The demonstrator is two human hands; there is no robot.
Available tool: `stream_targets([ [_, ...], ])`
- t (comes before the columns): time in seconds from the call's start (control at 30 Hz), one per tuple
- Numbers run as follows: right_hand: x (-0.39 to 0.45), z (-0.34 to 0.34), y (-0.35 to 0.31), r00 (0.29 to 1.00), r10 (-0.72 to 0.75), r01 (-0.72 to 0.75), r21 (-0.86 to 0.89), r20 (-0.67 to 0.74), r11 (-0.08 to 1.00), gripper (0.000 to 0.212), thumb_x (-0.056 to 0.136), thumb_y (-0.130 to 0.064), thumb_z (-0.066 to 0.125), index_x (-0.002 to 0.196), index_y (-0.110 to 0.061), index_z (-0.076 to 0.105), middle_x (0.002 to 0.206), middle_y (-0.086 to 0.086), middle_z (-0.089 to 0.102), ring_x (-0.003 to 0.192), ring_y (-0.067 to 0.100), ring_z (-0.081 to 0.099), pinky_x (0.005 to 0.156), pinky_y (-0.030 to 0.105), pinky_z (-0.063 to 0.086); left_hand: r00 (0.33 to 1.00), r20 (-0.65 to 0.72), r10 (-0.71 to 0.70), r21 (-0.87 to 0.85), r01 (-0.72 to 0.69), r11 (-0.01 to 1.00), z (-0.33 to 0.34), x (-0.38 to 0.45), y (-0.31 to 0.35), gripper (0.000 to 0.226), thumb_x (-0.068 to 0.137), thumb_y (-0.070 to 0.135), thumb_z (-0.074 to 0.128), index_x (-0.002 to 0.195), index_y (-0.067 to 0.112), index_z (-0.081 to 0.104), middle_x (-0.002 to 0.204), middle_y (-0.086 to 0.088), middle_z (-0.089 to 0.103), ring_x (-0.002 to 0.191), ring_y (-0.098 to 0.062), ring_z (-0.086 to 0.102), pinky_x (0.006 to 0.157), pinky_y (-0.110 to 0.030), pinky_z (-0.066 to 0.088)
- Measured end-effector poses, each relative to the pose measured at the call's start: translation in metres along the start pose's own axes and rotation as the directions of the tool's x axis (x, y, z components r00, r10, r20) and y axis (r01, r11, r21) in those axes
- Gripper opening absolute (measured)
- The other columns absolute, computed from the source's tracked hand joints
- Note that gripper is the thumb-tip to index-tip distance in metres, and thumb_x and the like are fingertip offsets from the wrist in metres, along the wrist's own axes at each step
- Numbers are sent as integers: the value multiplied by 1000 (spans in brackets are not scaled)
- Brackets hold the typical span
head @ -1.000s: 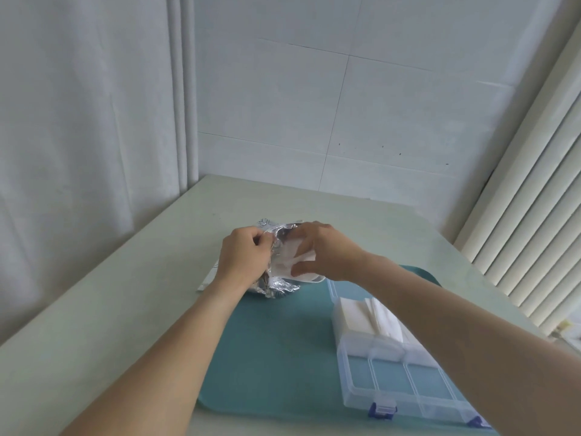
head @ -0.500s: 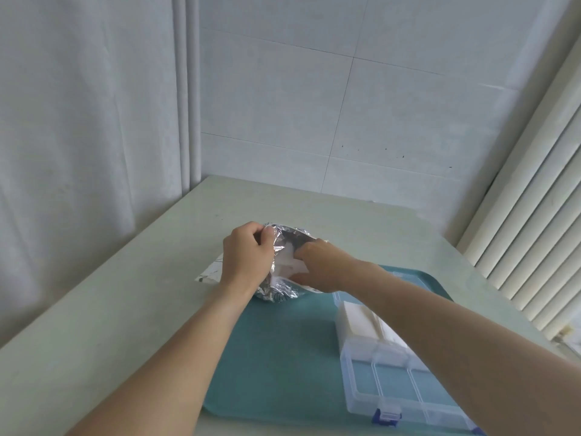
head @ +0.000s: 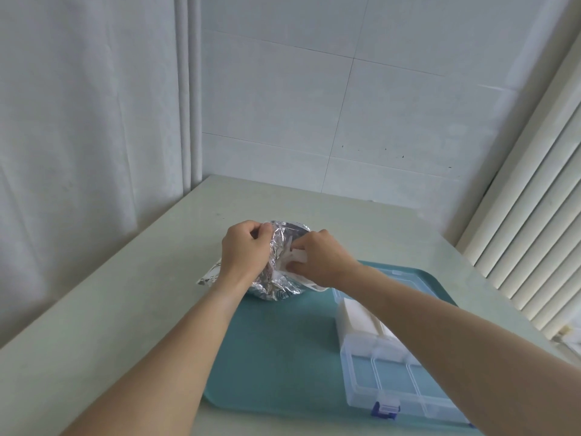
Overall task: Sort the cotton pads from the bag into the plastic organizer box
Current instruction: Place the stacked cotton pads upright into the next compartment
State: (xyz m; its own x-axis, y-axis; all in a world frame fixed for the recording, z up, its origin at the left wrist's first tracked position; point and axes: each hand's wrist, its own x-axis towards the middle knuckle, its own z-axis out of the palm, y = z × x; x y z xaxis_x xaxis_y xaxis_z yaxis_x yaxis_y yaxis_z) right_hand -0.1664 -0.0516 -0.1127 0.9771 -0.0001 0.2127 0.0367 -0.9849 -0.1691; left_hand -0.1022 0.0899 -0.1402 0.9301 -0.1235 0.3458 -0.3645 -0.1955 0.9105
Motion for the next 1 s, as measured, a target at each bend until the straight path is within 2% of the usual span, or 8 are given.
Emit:
stream_targets([
  [0.2, -2, -27, -10, 999, 44, -44, 17, -8, 999, 16, 84, -21, 69, 71, -15, 63, 65, 2, 54, 67, 24, 48, 60, 28, 34, 991, -85, 101, 60, -96, 994, -1, -4, 6, 30, 97, 23, 55, 73, 7, 61, 62, 3, 60, 59, -6, 51, 54, -11, 36],
  [0.37, -8, -63, 1, 989, 135, -124, 162, -56, 979, 24, 79, -22, 76, 70, -2, 65, 66, 6, 55, 61, 20, 41, 52, 29, 36, 988, -56, 144, 106, -138, 985, 2, -7, 7, 19, 96, 24, 57, 85, 11, 65, 74, 5, 66, 71, -14, 59, 57, -8, 39],
  [0.43, -11, -67, 8, 979, 202, -190, 223, -33, 956, 32, 76, -24, 78, 61, -6, 57, 63, 3, 50, 59, 20, 38, 53, 28, 34, 978, -23, 206, 101, -203, 974, 3, -10, 8, 10, 93, 22, 62, 99, 15, 66, 88, 6, 67, 82, -12, 61, 70, -12, 43],
  [0.53, -20, -62, 23, 947, 323, -303, 347, 1, 887, 30, 74, -22, 81, 63, -8, 58, 63, 3, 50, 59, 19, 41, 55, 28, 35, 912, 28, 410, 154, -409, 899, 7, -17, 13, 29, 89, 18, 63, 117, 11, 63, 110, -1, 65, 105, -16, 55, 91, -22, 40],
  [0.7, -52, -68, 59, 871, 491, -401, 589, 8, 702, 23, 74, -19, 86, 75, -3, 70, 66, 5, 65, 56, 20, 58, 54, 30, 48, 791, 48, 610, 114, -611, 783, 18, -37, 33, 29, 84, 16, 55, 111, 9, 65, 112, -1, 63, 112, -20, 53, 98, -30, 42],
  [0.77, -65, -73, 73, 869, 494, -369, 691, 20, 621, 29, 75, -18, 85, 86, 5, 71, 73, 12, 70, 61, 21, 62, 59, 34, 50, 760, 153, 631, 103, -648, 755, 25, -40, 45, 34, 84, 19, 57, 116, 9, 63, 118, -1, 59, 117, -19, 49, 103, -30, 39],
  [0.9, -88, -80, 96, 904, 422, -277, 844, 67, 458, 28, 82, -9, 79, 99, 11, 68, 83, 15, 70, 70, 25, 67, 66, 39, 53, 742, 597, 305, 103, -448, 888, 50, -43, 78, 57, 92, 31, 66, 142, 19, 42, 135, 10, 47, 132, -7, 36, 108, -20, 26],
  [1.0, -95, -78, 104, 923, 375, -243, 886, 86, 394, 21, 84, -5, 76, 97, 9, 68, 81, 15, 69, 66, 23, 67, 53, 32, 55, 674, 730, 115, 139, -311, 940, 66, -33, 88, 51, 91, 37, 69, 135, 22, 51, 122, 8, 61, 112, -7, 57, 93, -23, 42],
])
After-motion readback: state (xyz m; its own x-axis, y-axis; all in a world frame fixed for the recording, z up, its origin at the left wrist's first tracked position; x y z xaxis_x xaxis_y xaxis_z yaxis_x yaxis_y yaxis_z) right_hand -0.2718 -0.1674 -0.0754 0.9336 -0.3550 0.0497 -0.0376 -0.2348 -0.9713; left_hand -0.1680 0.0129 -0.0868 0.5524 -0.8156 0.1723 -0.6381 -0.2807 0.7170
